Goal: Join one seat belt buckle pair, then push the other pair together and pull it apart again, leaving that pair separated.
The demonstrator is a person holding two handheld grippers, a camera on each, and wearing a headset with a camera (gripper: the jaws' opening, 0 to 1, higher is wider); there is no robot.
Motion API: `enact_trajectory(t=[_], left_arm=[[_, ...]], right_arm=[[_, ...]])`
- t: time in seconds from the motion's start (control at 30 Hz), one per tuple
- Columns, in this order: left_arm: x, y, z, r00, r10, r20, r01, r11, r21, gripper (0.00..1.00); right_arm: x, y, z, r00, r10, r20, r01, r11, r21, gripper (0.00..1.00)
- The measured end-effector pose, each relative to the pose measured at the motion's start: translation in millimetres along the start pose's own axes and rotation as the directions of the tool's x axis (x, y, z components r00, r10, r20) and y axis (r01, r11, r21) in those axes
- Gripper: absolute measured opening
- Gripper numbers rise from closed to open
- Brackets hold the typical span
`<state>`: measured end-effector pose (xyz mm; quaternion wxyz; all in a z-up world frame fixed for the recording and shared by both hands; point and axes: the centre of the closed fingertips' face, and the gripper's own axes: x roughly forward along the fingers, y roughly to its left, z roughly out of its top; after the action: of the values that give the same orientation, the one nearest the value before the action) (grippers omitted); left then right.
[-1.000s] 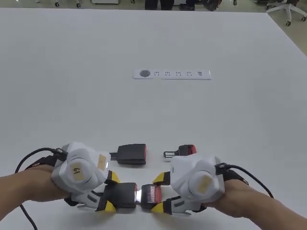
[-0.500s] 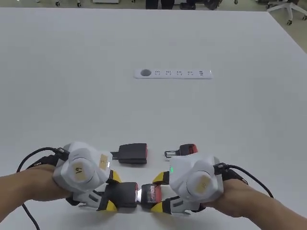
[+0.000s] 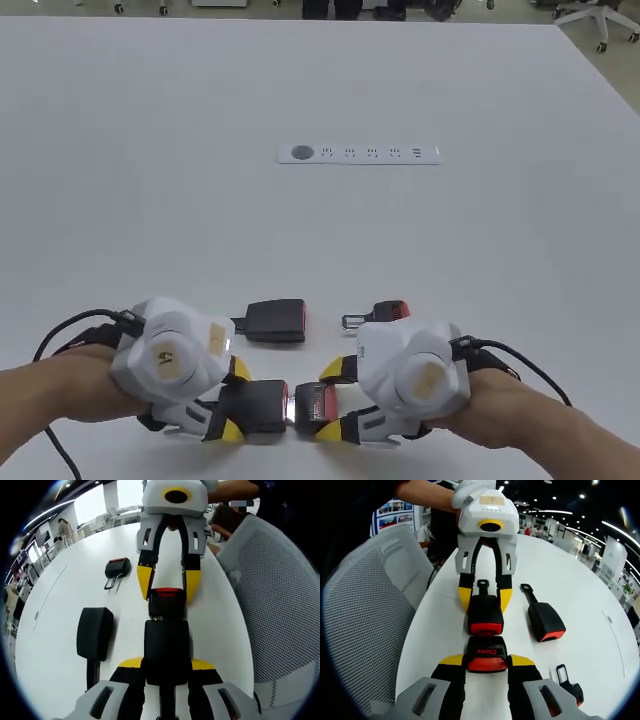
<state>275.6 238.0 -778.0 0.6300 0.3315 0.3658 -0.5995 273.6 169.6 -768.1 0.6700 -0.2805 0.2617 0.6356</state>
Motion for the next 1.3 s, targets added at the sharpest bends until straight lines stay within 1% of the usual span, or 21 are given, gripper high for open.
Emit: enact_trajectory(t=[0.13, 0.2, 0.27, 0.37, 0.5, 0.7, 0.93, 1.1, 1.2, 1.3], left_arm=[[0.6, 0.0, 0.5, 0.9998, -0.004, -0.017, 0.004, 1.0, 0.006, 0.33], [0.5, -0.1, 0.4, 0.9999, -0.005, -0.012, 0.005, 1.0, 0.013, 0.33], [0.6, 0.9, -0.7, 1.0, -0.004, -0.009, 0.004, 1.0, 0.014, 0.33], [1.6, 2.5, -0.9, 0.9998, -0.01, -0.02, 0.01, 1.0, 0.009, 0.33], [1.6, 1.7, -1.1, 0.9998, -0.013, -0.014, 0.013, 1.0, 0.018, 0.33], [1.3, 1.7, -1.0, 1.0, -0.003, -0.009, 0.003, 1.0, 0.016, 0.34], [1.2, 2.0, -0.5, 0.9999, 0.003, -0.013, -0.003, 1.0, 0.02, 0.35], [-0.2, 1.8, -0.7, 0.9998, 0.013, -0.015, -0.013, 1.0, 0.013, 0.38], [-3.0, 3.5, 1.2, 0.9997, 0.024, 0.006, -0.024, 1.0, -0.008, 0.39], [-7.1, 5.3, 3.4, 0.9993, 0.033, 0.02, -0.032, 0.999, -0.025, 0.41]], right_arm=[[1.0, -0.1, 0.9, 0.9999, -0.003, -0.012, 0.003, 1.0, 0.001, 0.28], [-0.4, -0.9, -1.2, 1.0, 0.002, -0.007, -0.002, 1.0, 0.005, 0.28], [-0.2, -1.2, 0.0, 1.0, 0.002, 0.006, -0.002, 1.0, 0.013, 0.28], [1.8, -1.9, 1.7, 1.0, 0.002, -0.004, -0.002, 1.0, 0.019, 0.28], [1.8, -1.8, 1.7, 1.0, 0.003, -0.006, -0.003, 1.0, 0.008, 0.29], [2.5, -1.8, 2.3, 0.9999, 0.0, -0.011, 0.0, 1.0, -0.014, 0.31], [1.8, -1.8, 2.5, 0.9999, 0.002, -0.012, -0.002, 1.0, -0.004, 0.31], [-0.9, -2.6, 2.6, 0.9998, 0.002, -0.021, -0.002, 1.0, -0.006, 0.35], [-2.9, -3.4, 3.9, 0.9999, 0.0, -0.015, 0.0, 1.0, -0.008, 0.36], [-8.5, -3.7, 7.9, 0.9998, -0.003, -0.018, 0.003, 1.0, -0.01, 0.39]])
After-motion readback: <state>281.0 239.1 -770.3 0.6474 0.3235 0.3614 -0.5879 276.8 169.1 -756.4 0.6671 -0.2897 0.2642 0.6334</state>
